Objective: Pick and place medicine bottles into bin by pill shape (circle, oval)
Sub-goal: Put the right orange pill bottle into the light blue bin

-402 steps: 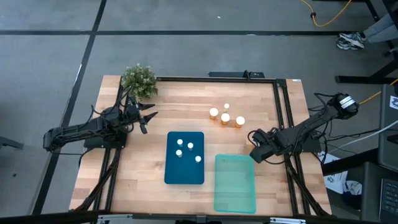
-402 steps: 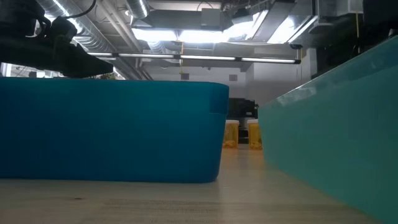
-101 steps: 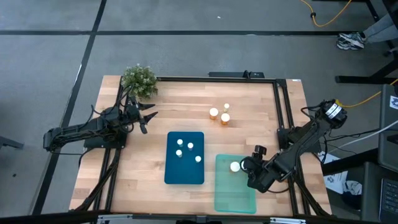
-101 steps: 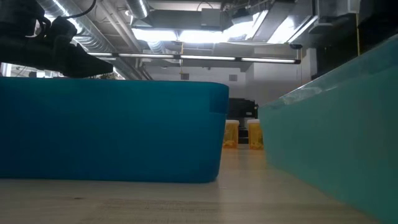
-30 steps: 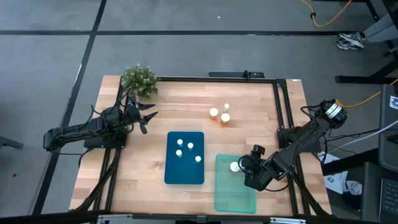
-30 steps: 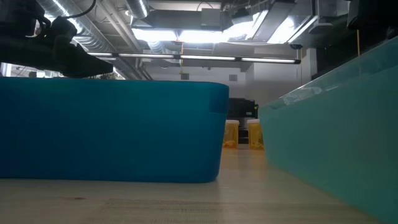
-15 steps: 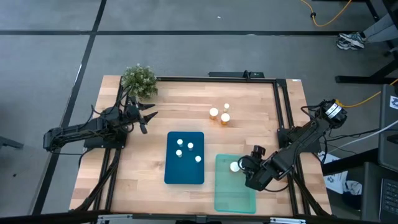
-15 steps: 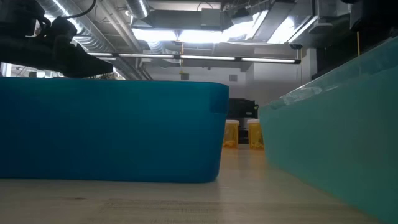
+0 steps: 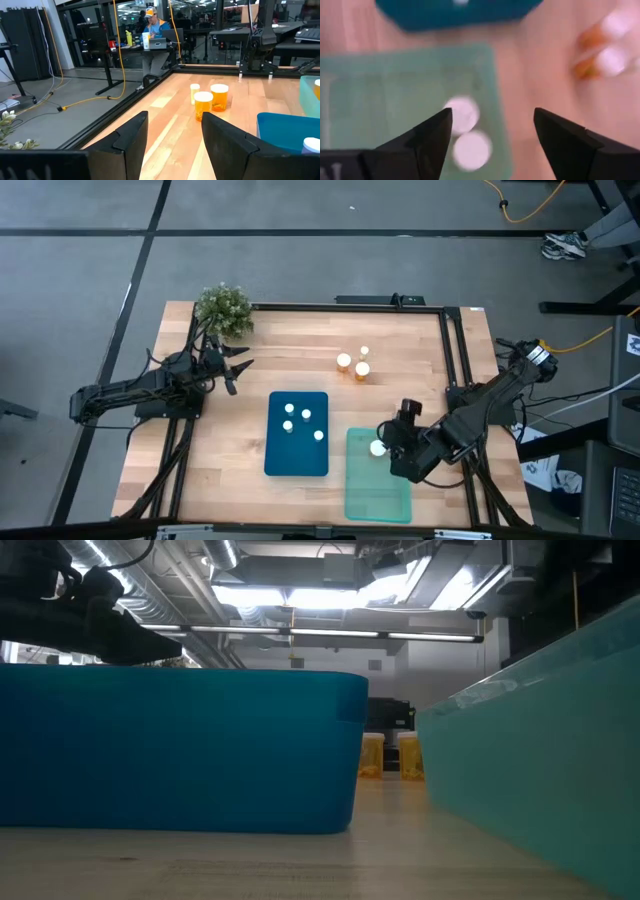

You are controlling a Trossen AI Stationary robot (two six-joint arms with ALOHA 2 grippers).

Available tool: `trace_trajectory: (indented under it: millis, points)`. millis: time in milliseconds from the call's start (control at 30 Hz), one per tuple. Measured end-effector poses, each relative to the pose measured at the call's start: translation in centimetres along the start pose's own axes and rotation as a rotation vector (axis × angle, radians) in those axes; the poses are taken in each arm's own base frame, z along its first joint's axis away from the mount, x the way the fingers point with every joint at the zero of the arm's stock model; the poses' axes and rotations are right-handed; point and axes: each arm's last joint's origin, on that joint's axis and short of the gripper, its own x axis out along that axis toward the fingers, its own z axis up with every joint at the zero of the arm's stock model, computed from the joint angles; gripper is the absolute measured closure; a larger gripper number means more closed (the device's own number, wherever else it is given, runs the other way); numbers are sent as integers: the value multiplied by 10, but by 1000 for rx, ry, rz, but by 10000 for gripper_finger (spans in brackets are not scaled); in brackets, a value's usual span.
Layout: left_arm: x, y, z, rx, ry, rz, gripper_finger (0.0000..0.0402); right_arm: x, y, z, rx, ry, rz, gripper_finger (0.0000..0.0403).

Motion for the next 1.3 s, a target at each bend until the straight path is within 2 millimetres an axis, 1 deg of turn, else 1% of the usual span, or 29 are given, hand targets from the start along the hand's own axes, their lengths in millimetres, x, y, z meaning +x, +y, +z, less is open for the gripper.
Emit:
trace_trajectory:
  millis: [133,233,333,433,567,733,833,967,1033,1133,1233,1300]
  points:
    - [0,0,0,0,0,0,224,-17,-8,19,-42,-141,-116,121]
    - [0,0,0,0,0,0,224,-22,-17,30,-72,-173,-175,121]
    - [0,0,0,0,0,0,224,-19,-28,39,-65,-160,-211,121]
    - [0,0,0,0,0,0,224,-12,-46,44,-64,-101,-283,121]
    - [0,0,0,0,0,0,224,-1,-78,48,-68,29,-397,121]
    - [0,0,0,0,-1,0,224,12,-125,54,-56,193,-523,121]
    - [0,0,0,0,-1,0,224,25,-157,58,-3,256,-572,121]
    - [0,0,0,0,0,0,224,52,-202,56,72,327,-614,121]
    - [0,0,0,0,0,0,224,66,-223,51,119,353,-577,121]
    - [0,0,0,0,0,0,224,88,-247,38,175,397,-413,121]
    - [0,0,0,0,0,0,224,108,-257,22,207,400,-181,121]
    - [0,0,0,0,0,0,224,122,-254,10,196,392,-29,121]
